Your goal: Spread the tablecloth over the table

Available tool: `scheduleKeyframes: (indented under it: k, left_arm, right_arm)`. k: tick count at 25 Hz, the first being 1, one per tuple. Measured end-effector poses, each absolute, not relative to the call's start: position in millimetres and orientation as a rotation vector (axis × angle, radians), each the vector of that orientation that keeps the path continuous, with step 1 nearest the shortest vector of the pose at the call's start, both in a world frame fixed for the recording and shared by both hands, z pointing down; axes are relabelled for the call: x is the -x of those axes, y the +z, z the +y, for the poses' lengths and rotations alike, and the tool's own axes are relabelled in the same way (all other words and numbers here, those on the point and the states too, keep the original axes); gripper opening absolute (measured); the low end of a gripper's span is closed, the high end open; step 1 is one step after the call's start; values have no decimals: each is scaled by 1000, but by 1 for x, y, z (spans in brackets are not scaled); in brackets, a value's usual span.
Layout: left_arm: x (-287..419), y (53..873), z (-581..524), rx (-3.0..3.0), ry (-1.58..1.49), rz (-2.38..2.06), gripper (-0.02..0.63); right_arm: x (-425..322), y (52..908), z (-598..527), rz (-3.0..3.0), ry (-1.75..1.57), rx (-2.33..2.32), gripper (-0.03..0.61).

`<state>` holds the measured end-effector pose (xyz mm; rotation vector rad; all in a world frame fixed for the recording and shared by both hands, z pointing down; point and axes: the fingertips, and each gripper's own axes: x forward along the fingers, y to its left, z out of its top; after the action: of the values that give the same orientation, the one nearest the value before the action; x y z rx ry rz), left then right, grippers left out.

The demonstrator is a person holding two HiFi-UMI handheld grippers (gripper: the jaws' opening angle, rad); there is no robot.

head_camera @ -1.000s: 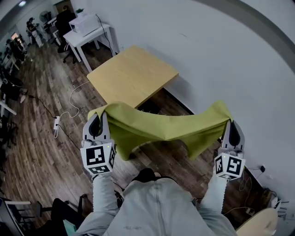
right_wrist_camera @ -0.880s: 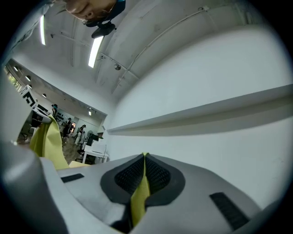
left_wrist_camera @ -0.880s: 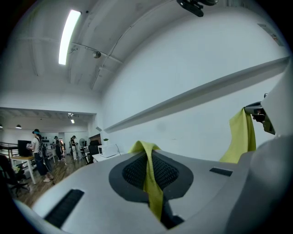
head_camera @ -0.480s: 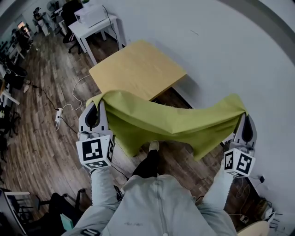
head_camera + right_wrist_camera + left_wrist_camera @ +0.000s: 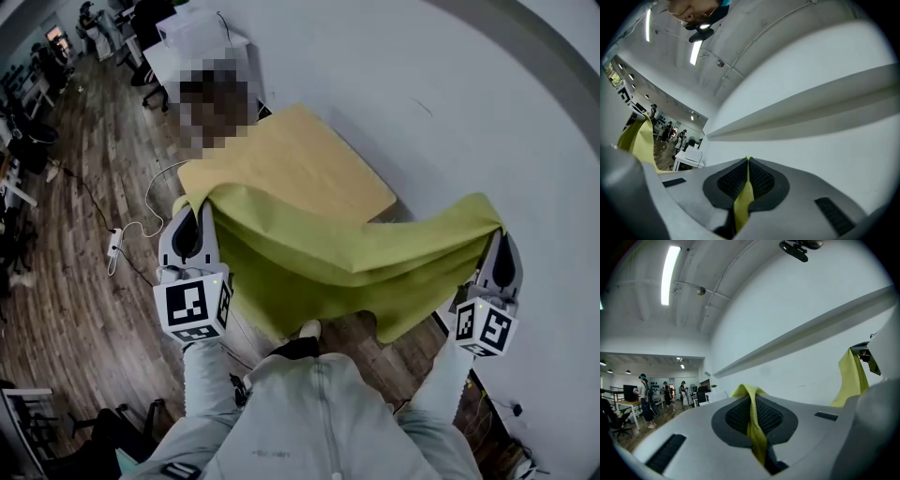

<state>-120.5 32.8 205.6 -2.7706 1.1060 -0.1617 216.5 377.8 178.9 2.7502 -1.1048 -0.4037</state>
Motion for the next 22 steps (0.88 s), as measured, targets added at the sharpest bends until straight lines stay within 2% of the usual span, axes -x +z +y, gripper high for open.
scheduleKeyframes:
  k: [6,22]
  left_arm:
    - [109,206,-14,2743,-171,1187,25]
    - [144,230,-71,2577,-237,1584,25]
  right_arm:
    - [-267,164,315,-1123,-458,-2745,21]
    - [-341,178,151,-1427,-467,-2664,21]
